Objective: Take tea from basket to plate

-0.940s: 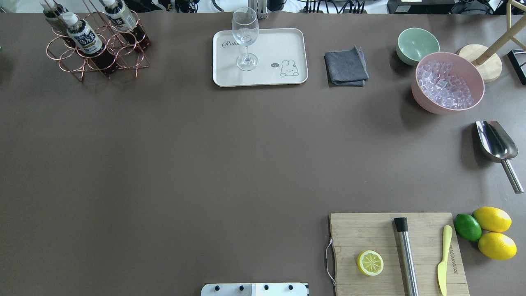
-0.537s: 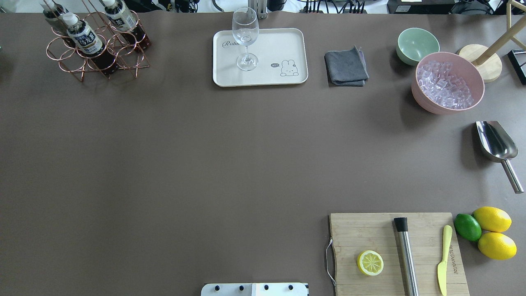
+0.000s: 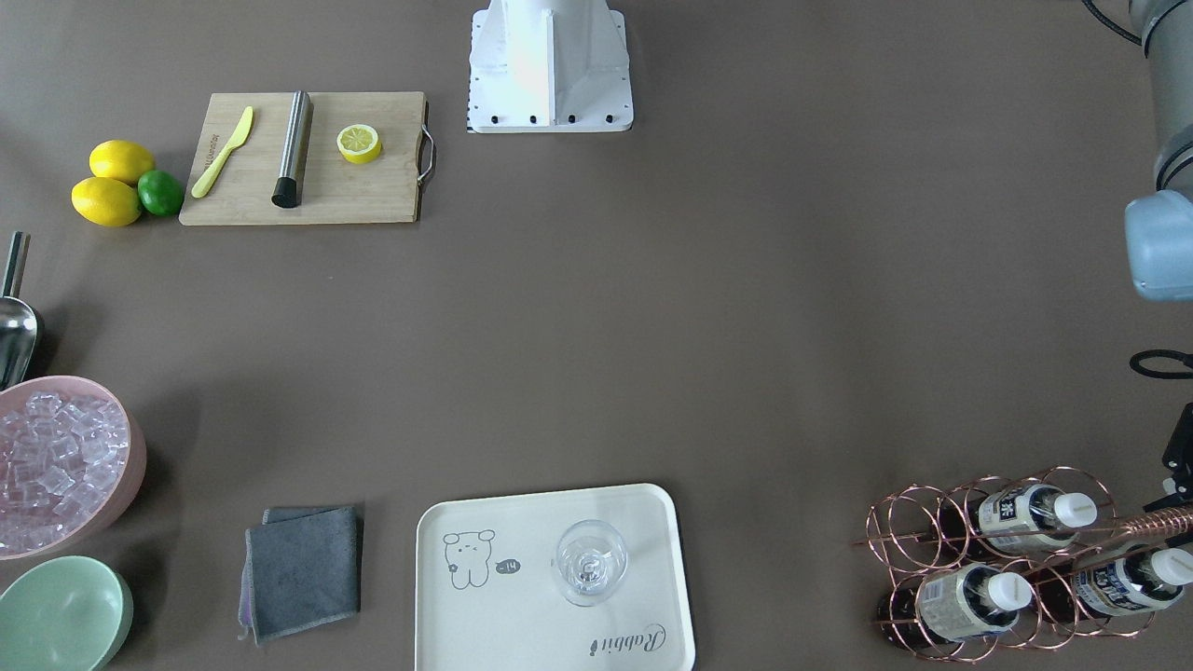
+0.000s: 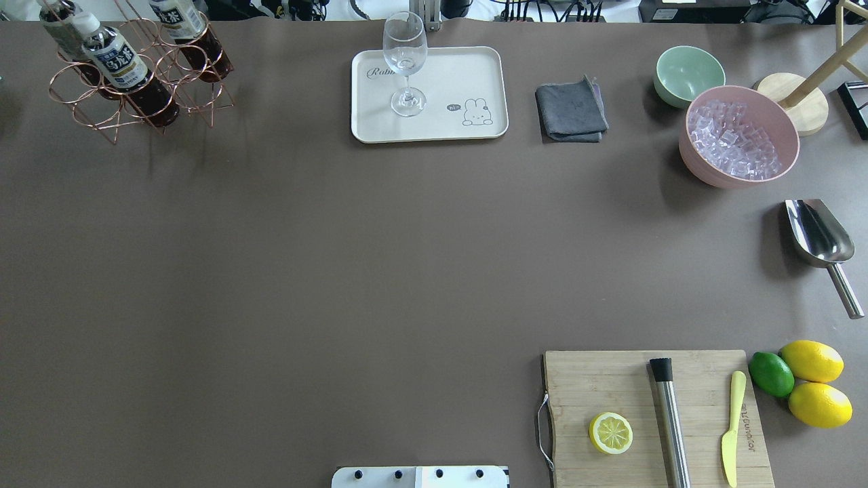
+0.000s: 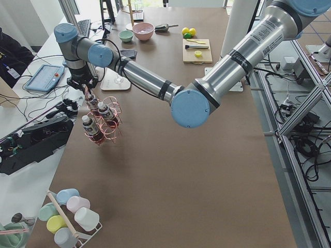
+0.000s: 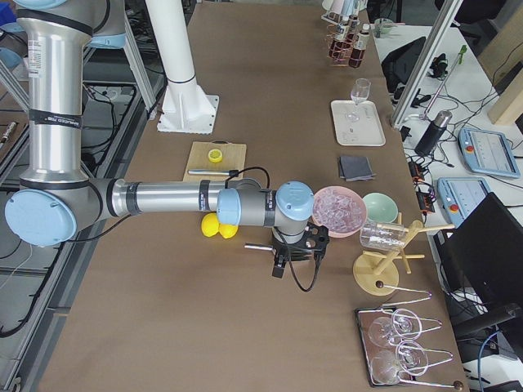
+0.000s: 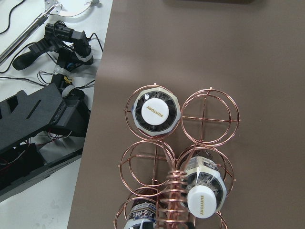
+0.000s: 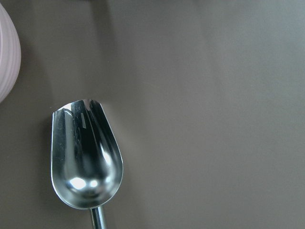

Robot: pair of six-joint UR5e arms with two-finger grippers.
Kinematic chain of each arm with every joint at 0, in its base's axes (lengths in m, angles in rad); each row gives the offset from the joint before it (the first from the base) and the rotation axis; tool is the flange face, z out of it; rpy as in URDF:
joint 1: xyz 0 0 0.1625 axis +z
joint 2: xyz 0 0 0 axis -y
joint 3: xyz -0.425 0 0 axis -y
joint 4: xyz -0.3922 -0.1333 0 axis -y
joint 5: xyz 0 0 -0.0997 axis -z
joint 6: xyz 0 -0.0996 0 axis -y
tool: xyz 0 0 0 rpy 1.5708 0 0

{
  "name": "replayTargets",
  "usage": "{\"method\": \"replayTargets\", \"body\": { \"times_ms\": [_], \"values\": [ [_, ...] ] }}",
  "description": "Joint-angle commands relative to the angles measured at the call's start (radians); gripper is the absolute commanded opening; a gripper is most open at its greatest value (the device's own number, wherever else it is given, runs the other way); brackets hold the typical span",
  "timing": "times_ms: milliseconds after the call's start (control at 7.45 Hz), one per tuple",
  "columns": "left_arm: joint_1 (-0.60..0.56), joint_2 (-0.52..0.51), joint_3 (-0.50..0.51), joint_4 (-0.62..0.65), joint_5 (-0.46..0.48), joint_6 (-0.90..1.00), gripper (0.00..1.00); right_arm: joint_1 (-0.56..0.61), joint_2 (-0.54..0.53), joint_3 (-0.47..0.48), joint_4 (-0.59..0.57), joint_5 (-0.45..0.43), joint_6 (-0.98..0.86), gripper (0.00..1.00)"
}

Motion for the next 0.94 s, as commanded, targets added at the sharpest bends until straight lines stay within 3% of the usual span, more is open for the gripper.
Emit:
{"method": "replayTargets", "body": {
  "times_ms": [0, 134, 269, 537, 806],
  "values": [
    [-0.054, 0.105, -0.361, 0.315, -0.014, -0.096, 0.00, 0.000, 0.004, 0.000, 0.000, 0.000, 0.000, 0.99],
    [-0.046, 0.155, -0.501, 0.396, -0.011, -0.150, 0.00, 0.000, 0.001, -0.002, -0.001, 0.000, 0.000, 0.99],
    [-0.046, 0.186, -0.577, 0.403, -0.014, -0.213, 0.00, 0.000, 0.006, 0.000, 0.000, 0.000, 0.000, 0.99],
    [-0.042, 0.214, -0.636, 0.390, -0.019, -0.226, 0.00, 0.000, 0.006, 0.003, 0.000, 0.000, 0.001, 0.99],
    [0.067, 0.205, -0.758, 0.384, -0.019, -0.232, 0.00, 0.000, 0.010, 0.005, 0.000, 0.004, 0.002, 0.99]
  ]
}}
